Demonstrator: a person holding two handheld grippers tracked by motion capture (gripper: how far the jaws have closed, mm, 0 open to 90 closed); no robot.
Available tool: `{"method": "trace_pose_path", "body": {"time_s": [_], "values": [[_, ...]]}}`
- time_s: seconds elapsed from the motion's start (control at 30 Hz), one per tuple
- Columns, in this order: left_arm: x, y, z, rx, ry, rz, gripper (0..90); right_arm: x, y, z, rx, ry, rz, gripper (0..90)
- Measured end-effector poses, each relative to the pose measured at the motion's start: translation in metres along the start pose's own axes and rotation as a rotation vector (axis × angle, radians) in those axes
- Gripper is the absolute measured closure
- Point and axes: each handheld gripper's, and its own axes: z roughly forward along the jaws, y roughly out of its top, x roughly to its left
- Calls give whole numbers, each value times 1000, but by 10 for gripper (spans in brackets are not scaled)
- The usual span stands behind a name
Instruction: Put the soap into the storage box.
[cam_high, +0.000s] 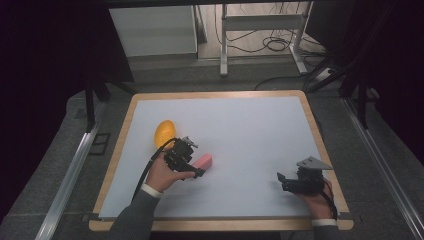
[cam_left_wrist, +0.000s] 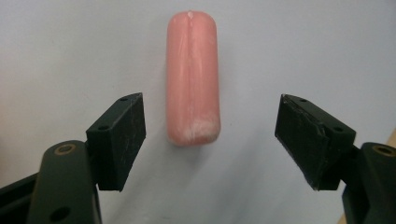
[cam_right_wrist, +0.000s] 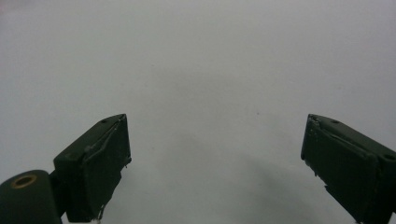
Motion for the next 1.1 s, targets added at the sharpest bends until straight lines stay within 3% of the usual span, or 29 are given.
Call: {"method": "trace_pose_path", "body": {"time_s": [0.3, 0.57, 0.9, 1.1], "values": [[-1, 13, 11, 32, 16, 4, 262, -1, 0, 0, 0, -1, 1, 76], [4, 17, 24, 59, 32, -15, 341, -1, -1, 1, 3, -7, -3, 75], [5, 21, 39, 98, 38, -19, 474, -1, -1, 1, 9, -9, -4, 76], [3, 21, 43, 107, 82, -28, 592, 0, -1, 2, 10, -14, -5, 76]]}}
